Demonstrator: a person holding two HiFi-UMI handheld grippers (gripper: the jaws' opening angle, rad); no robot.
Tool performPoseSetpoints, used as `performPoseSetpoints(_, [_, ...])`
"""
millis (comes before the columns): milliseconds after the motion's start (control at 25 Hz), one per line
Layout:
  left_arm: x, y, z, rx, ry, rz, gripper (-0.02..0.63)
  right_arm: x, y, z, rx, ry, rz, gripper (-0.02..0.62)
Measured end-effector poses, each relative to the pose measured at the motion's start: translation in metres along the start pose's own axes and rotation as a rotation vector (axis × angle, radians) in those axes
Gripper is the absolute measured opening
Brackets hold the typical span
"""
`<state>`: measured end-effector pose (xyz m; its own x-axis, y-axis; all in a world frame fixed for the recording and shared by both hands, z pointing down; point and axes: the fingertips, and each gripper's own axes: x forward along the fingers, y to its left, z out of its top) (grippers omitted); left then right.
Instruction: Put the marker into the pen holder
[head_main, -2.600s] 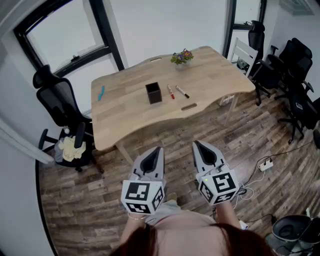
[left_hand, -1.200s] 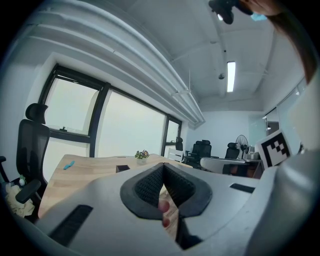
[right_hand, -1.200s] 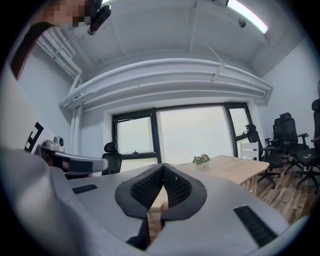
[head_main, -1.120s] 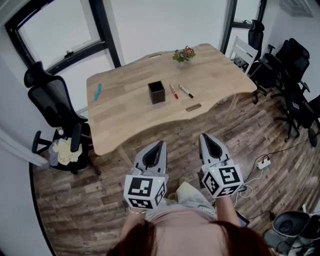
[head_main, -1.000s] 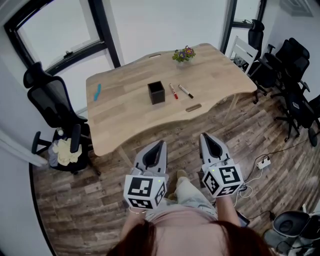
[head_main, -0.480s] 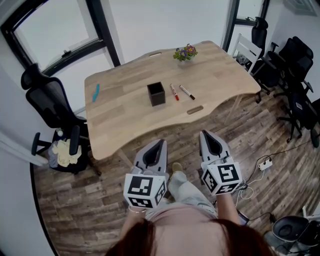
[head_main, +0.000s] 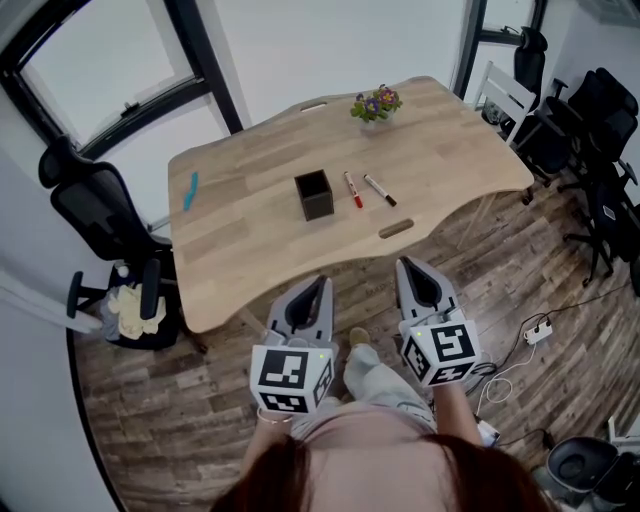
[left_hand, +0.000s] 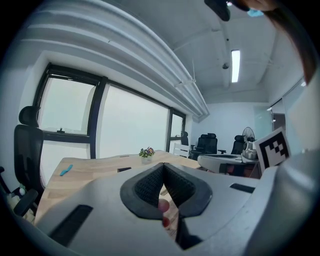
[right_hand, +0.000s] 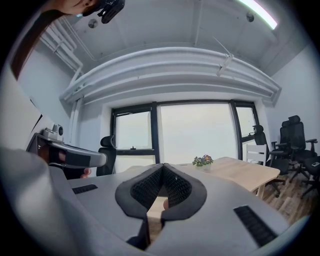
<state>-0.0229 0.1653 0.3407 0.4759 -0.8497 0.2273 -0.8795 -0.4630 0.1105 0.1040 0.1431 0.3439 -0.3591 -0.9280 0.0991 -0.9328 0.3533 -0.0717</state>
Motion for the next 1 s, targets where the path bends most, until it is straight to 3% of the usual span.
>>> performPoseSetpoints(1000, [0.124, 0.041, 0.014, -0.048, 0.031, 0.041, 0.0, 0.123, -0.064, -0.017, -0.02, 0.073, 0.061, 0.002])
